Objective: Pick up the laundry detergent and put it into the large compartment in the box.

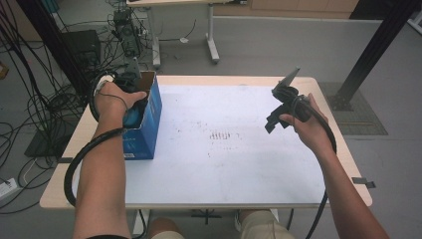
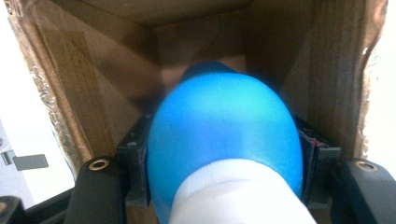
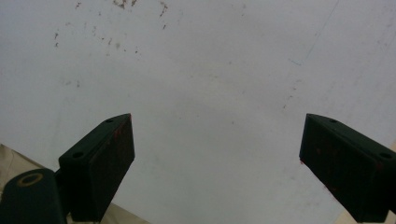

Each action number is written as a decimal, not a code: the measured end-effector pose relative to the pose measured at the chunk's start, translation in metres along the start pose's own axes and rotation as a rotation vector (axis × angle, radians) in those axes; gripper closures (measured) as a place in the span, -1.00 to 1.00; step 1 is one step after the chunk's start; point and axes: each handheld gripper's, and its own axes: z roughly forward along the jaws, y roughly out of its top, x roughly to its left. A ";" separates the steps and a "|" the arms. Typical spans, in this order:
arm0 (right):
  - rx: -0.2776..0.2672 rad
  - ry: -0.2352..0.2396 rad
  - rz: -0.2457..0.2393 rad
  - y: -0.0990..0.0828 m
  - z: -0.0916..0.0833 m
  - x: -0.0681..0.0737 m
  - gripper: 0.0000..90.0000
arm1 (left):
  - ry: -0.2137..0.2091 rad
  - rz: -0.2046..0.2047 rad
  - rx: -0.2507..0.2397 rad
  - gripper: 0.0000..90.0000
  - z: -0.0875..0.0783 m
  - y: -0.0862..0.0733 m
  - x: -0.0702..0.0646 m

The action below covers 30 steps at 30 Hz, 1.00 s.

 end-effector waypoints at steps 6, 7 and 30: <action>0.001 -0.002 -0.002 0.001 0.000 0.001 -0.78 | -0.003 0.000 0.000 -0.19 0.000 0.000 0.001; 0.001 -0.001 -0.003 0.001 0.000 0.001 -0.78 | -0.003 0.000 0.000 -0.19 0.000 0.000 0.001; -0.001 0.003 -0.007 0.001 -0.001 0.004 -0.78 | -0.001 -0.002 -0.022 -0.31 -0.011 -0.007 0.003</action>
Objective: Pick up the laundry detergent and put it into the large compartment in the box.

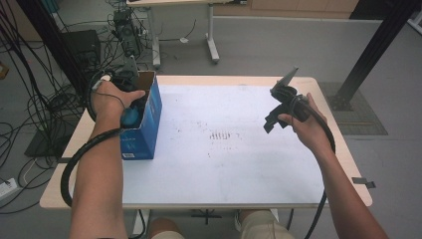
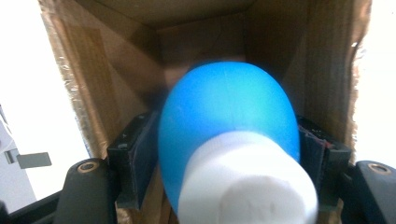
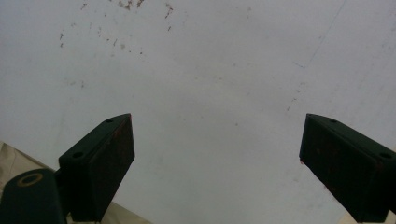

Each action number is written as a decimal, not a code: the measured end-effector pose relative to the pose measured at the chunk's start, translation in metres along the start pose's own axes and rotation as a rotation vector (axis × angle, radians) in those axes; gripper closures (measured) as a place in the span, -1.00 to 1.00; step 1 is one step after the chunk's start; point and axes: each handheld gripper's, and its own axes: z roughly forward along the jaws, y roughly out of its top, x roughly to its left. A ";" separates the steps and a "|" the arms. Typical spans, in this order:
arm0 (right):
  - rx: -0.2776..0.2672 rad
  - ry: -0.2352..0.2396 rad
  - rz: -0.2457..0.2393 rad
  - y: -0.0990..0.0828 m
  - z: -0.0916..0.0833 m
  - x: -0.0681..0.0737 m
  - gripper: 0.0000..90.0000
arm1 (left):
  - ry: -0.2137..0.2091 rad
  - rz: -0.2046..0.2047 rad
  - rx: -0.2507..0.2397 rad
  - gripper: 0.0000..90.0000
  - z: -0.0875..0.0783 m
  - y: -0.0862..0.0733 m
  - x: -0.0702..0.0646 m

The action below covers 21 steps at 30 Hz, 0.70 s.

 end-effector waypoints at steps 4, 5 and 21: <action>-0.005 0.002 -0.006 0.000 -0.001 0.002 -0.78 | 0.004 0.001 -0.007 -0.33 -0.007 -0.002 -0.002; -0.005 0.002 -0.006 0.000 -0.001 0.002 -0.78 | 0.003 0.001 -0.007 -0.33 -0.009 -0.003 -0.002; -0.009 0.003 -0.020 0.000 -0.004 0.007 -0.78 | 0.000 0.016 -0.061 -0.54 -0.051 -0.019 -0.006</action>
